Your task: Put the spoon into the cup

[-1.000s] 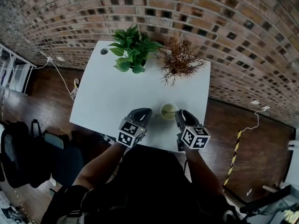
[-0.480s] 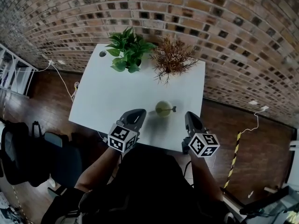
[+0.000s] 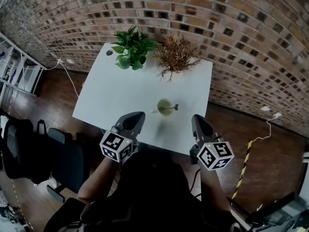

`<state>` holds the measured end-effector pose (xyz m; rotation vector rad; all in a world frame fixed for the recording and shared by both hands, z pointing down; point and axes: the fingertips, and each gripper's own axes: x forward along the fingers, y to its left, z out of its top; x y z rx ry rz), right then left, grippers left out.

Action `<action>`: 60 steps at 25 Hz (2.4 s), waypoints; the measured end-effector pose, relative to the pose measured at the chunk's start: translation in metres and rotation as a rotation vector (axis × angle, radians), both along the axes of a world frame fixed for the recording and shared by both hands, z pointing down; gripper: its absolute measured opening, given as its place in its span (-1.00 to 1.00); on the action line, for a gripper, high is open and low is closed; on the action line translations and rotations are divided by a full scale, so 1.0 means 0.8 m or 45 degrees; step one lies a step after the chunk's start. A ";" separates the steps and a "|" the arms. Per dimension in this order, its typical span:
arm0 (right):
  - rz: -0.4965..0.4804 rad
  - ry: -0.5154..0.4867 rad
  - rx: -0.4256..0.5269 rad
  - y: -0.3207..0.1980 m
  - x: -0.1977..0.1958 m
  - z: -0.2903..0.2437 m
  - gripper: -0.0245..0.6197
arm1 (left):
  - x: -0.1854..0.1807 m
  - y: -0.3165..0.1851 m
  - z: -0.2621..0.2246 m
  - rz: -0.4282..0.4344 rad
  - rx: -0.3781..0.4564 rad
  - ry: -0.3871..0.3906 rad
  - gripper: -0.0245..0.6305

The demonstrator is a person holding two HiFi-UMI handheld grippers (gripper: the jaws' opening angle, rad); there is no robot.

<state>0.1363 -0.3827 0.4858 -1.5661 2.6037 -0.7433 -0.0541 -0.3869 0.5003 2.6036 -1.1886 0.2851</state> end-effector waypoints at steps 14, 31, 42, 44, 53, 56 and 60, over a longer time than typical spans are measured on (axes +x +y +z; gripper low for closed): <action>0.110 -0.006 0.071 0.092 -0.036 -0.036 -0.90 | -0.041 0.102 -0.041 0.096 0.060 0.057 -0.94; 0.252 0.141 0.150 0.274 -0.092 -0.076 -0.90 | -0.069 0.254 -0.045 0.372 0.132 0.101 -0.94; 0.204 0.098 0.194 0.337 -0.066 -0.101 -0.90 | -0.056 0.313 -0.082 0.266 0.150 0.140 -0.94; 0.191 0.096 0.194 0.349 -0.050 -0.107 -0.90 | -0.045 0.330 -0.094 0.246 0.145 0.168 -0.94; 0.080 0.094 0.233 0.402 -0.010 -0.121 -0.90 | -0.004 0.396 -0.123 0.138 0.167 0.174 -0.94; 0.076 0.081 0.236 0.414 -0.006 -0.119 -0.90 | -0.004 0.412 -0.123 0.114 0.165 0.161 -0.94; 0.111 0.103 0.245 0.426 0.001 -0.122 -0.90 | -0.003 0.429 -0.124 0.151 0.182 0.144 -0.94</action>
